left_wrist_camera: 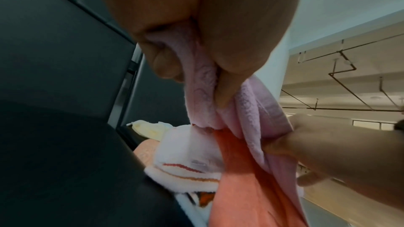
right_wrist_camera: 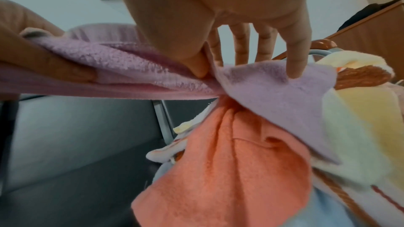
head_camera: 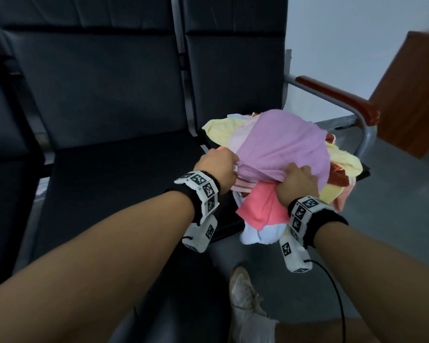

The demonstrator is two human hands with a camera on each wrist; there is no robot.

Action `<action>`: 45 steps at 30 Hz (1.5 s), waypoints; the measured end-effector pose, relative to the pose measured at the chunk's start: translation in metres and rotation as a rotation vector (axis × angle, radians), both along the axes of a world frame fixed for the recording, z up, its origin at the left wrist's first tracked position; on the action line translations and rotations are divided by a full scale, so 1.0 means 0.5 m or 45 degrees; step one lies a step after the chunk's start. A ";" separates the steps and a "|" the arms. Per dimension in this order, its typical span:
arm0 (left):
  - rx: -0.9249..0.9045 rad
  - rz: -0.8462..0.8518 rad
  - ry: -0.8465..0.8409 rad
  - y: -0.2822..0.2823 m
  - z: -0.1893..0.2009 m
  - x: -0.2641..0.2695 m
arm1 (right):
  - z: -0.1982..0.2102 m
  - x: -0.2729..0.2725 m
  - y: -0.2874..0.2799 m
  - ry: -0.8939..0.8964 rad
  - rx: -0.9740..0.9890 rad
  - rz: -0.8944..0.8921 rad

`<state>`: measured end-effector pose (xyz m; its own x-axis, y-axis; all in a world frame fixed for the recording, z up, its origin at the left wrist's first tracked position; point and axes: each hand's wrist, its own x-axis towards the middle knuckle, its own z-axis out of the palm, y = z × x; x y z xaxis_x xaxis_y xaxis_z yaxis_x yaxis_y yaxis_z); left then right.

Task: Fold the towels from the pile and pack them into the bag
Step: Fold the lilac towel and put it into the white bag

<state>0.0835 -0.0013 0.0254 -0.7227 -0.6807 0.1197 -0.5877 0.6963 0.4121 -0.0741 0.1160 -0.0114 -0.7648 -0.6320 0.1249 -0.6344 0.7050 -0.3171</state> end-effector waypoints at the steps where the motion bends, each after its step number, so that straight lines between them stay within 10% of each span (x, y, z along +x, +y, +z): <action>1: 0.022 0.001 -0.004 -0.003 0.000 0.010 | 0.002 0.007 -0.006 0.017 -0.018 0.040; 24: 0.361 0.252 1.005 -0.072 0.016 0.319 | 0.116 0.402 -0.221 -0.412 -0.666 0.666; 34: 0.190 0.491 1.227 -0.106 0.002 0.474 | 0.096 0.570 -0.307 -0.830 -0.773 0.876; 45: 0.243 0.758 1.145 -0.158 -0.048 0.529 | 0.066 0.604 -0.385 -0.811 -0.635 0.942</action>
<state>0.3479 -0.0805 0.0016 0.0267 -0.9554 0.2942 -0.2395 0.2796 0.9298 0.2280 -0.0763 0.0214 -0.2320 -0.9496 0.2108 -0.4666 -0.0815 -0.8807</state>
